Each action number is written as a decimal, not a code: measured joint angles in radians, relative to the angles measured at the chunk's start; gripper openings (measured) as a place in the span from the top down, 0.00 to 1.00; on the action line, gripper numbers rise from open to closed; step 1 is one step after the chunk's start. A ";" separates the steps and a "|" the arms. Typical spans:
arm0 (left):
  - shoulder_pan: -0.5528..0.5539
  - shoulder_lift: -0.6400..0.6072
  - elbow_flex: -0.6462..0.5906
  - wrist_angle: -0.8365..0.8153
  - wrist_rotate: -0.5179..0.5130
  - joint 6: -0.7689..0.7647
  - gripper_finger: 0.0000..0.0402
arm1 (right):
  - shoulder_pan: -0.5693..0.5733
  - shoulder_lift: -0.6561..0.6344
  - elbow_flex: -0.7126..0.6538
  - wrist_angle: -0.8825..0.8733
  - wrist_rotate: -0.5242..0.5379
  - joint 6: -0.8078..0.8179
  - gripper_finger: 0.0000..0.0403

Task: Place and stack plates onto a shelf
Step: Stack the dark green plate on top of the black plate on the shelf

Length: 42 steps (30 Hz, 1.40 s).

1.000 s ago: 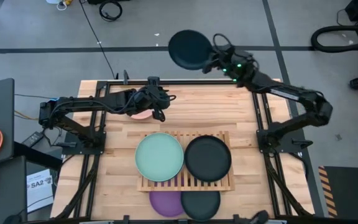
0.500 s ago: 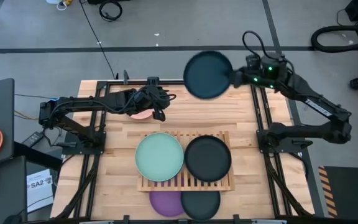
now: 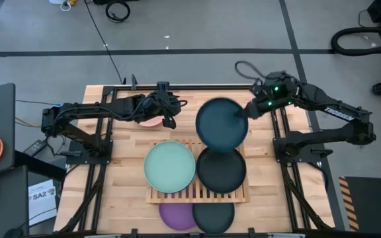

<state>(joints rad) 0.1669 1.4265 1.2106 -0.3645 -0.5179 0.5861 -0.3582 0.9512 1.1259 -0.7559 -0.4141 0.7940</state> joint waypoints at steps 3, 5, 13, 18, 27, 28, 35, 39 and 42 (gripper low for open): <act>0.000 0.000 0.000 0.000 0.000 0.000 0.64 | 0.066 0.027 0.000 -0.019 0.000 0.000 0.91; 0.000 0.000 0.000 0.000 0.000 0.000 0.64 | 0.108 0.044 0.000 -0.019 -0.002 0.000 0.91; 0.000 0.000 0.000 0.000 0.000 0.000 0.64 | 0.246 0.089 0.000 -0.027 -0.033 0.000 0.91; 0.000 0.000 0.000 0.000 0.000 0.000 0.64 | 0.315 0.104 0.000 -0.034 -0.025 0.000 0.91; 0.000 0.000 0.000 0.000 0.000 0.000 0.64 | 0.379 0.140 0.000 -0.034 0.029 -0.005 0.91; 0.000 0.000 0.000 0.000 0.000 0.000 0.64 | 0.382 0.144 0.000 -0.034 0.030 -0.007 0.90; 0.000 0.000 0.000 0.000 0.000 0.000 0.64 | 0.386 0.178 0.000 -0.070 0.037 -0.010 0.90; 0.000 0.000 0.000 0.000 0.000 0.000 0.64 | 0.386 0.194 0.000 -0.079 0.037 -0.011 0.90; 0.000 0.000 0.000 0.000 0.000 0.000 0.64 | 0.385 0.195 0.000 -0.078 0.037 -0.011 0.90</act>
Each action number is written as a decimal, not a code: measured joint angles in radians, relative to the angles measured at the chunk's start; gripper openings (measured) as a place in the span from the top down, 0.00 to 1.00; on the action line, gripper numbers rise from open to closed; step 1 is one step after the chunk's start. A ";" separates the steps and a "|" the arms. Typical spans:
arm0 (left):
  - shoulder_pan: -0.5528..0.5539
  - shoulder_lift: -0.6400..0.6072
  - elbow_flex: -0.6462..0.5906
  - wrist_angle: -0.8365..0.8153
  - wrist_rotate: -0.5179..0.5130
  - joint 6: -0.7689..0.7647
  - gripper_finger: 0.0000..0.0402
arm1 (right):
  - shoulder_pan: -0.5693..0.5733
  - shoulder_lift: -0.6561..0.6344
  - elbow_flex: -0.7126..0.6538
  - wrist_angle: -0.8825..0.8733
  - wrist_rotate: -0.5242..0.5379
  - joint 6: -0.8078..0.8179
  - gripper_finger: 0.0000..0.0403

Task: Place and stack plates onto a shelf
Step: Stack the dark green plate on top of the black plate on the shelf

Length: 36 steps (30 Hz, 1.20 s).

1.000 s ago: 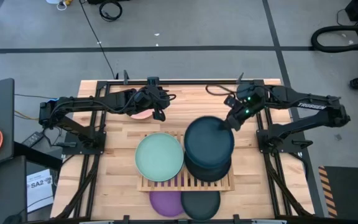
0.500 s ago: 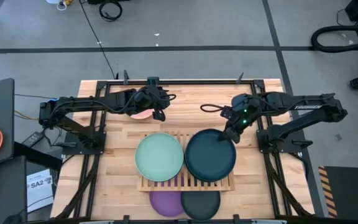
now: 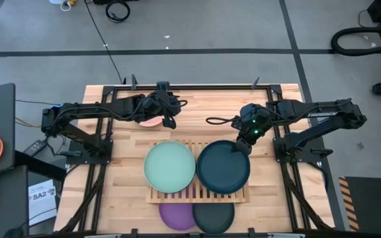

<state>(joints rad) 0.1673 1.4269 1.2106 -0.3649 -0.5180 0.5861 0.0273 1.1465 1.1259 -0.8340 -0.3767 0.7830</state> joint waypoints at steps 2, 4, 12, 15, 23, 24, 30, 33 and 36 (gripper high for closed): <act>0.000 0.000 0.000 0.000 0.000 0.000 0.64 | 0.000 0.000 0.000 -0.002 0.001 0.000 0.90; 0.000 0.000 0.000 0.000 0.000 0.000 0.64 | 0.000 -0.001 0.000 0.000 0.001 0.000 0.90; 0.000 0.000 0.000 0.000 0.000 0.000 0.64 | 0.000 -0.001 0.000 -0.001 0.001 0.000 0.90; 0.000 0.000 0.000 0.000 0.000 0.000 0.64 | 0.000 -0.001 0.000 -0.001 0.001 0.000 0.90; 0.000 0.000 0.000 0.000 0.000 0.000 0.64 | 0.000 -0.001 0.000 -0.001 0.001 0.000 0.86; 0.000 0.000 0.000 0.000 0.000 0.000 0.64 | 0.000 -0.001 0.000 -0.001 0.001 0.000 0.85; 0.000 0.000 0.000 0.000 0.000 0.000 0.64 | 0.000 -0.001 0.000 0.000 0.017 -0.004 0.80; 0.000 0.000 0.000 0.000 0.000 0.000 0.64 | 0.000 -0.001 0.000 0.000 0.018 -0.030 0.78; 0.000 0.000 0.000 0.000 0.000 0.000 0.64 | 0.000 -0.001 0.000 0.000 0.021 -0.039 0.77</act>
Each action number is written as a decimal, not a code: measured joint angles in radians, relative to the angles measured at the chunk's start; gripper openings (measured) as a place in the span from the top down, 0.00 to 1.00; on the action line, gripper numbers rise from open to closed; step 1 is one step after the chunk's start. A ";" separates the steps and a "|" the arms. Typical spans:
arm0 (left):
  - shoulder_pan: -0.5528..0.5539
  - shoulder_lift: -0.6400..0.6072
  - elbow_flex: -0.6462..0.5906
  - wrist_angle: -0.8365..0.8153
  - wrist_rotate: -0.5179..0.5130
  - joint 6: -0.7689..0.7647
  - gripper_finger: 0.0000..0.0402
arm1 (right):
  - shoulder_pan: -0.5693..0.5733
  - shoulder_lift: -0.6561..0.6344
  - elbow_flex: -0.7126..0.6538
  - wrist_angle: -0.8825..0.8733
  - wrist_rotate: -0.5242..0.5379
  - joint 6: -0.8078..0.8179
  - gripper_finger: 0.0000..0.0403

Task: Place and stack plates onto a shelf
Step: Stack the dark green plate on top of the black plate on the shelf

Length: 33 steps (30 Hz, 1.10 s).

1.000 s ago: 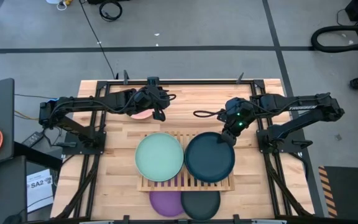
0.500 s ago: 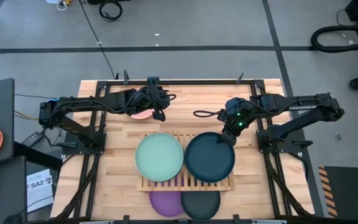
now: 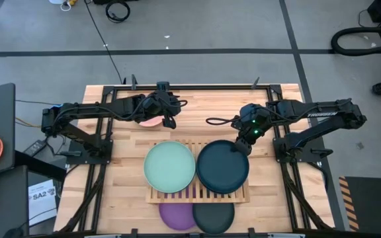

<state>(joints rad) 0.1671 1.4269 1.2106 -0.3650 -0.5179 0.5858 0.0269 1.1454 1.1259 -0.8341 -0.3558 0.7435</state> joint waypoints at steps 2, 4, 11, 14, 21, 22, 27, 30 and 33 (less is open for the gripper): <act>0.000 0.000 0.000 0.000 0.000 0.000 0.64 | 0.000 0.000 0.000 0.000 0.021 -0.004 0.76; 0.000 0.000 0.000 0.000 0.000 0.000 0.64 | 0.000 0.000 0.000 0.000 0.039 -0.006 0.76; 0.000 0.000 0.000 0.000 0.000 0.000 0.64 | 0.000 0.000 0.000 0.000 0.049 -0.004 0.73; 0.000 0.000 0.000 0.000 0.000 0.000 0.64 | 0.000 0.000 0.000 0.000 0.049 -0.003 0.70; 0.000 0.000 0.000 0.000 0.000 0.000 0.64 | 0.000 0.000 0.000 0.000 0.049 -0.003 0.62; 0.000 0.000 0.000 0.000 0.000 0.000 0.64 | 0.000 0.000 0.000 0.000 0.049 -0.004 0.61; 0.000 0.000 0.000 0.000 0.000 0.000 0.64 | 0.000 0.000 0.000 0.000 0.049 -0.005 0.56; 0.000 0.000 0.000 0.000 0.000 0.000 0.64 | 0.000 0.000 0.000 -0.001 0.049 -0.006 0.53; 0.000 0.000 0.000 0.000 0.000 0.000 0.64 | -0.003 0.000 0.000 -0.001 0.050 -0.020 0.51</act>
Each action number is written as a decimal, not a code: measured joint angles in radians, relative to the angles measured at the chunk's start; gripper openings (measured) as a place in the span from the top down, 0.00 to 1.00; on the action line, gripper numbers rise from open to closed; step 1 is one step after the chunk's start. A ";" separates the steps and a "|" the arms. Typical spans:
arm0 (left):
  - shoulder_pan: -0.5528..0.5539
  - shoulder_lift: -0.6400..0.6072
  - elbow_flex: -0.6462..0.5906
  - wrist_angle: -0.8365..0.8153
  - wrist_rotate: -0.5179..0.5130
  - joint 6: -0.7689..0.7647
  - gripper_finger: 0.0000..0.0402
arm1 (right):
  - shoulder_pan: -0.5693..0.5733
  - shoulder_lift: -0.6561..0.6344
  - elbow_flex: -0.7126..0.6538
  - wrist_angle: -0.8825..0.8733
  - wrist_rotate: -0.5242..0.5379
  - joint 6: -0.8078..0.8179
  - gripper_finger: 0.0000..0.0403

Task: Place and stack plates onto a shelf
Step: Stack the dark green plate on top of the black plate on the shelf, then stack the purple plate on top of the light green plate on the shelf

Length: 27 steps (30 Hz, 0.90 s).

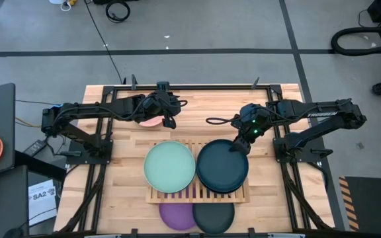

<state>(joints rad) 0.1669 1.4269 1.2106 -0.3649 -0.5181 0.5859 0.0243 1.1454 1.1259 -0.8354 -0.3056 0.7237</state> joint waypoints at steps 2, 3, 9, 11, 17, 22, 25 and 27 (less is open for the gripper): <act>0.000 0.000 0.000 0.000 0.000 0.000 0.64 | -0.004 0.000 0.000 0.000 0.001 -0.036 0.51; 0.000 0.000 0.000 0.000 0.000 0.000 0.64 | -0.007 0.000 0.000 0.000 -0.001 -0.058 0.51; 0.000 0.000 0.000 0.000 0.000 0.000 0.64 | -0.019 0.000 0.000 0.000 -0.005 -0.168 0.52; 0.000 0.000 0.000 0.000 0.000 0.000 0.64 | -0.024 0.000 0.000 -0.001 -0.002 -0.193 0.52; 0.000 0.000 0.000 0.000 0.000 0.000 0.64 | -0.043 0.000 0.000 -0.001 0.002 -0.263 0.52; 0.000 0.000 0.000 0.000 0.000 0.000 0.64 | -0.055 -0.001 0.000 -0.001 0.036 -0.331 0.52; 0.000 0.000 0.000 0.000 0.000 0.000 0.64 | -0.060 -0.005 0.000 -0.001 0.066 -0.380 0.52; 0.000 0.000 0.000 0.000 0.000 0.000 0.64 | -0.060 -0.012 0.000 0.000 0.101 -0.418 0.52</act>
<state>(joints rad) 0.1669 1.4269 1.2106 -0.3650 -0.5182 0.5854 -0.0357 1.1337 1.1259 -0.8354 -0.2044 0.3056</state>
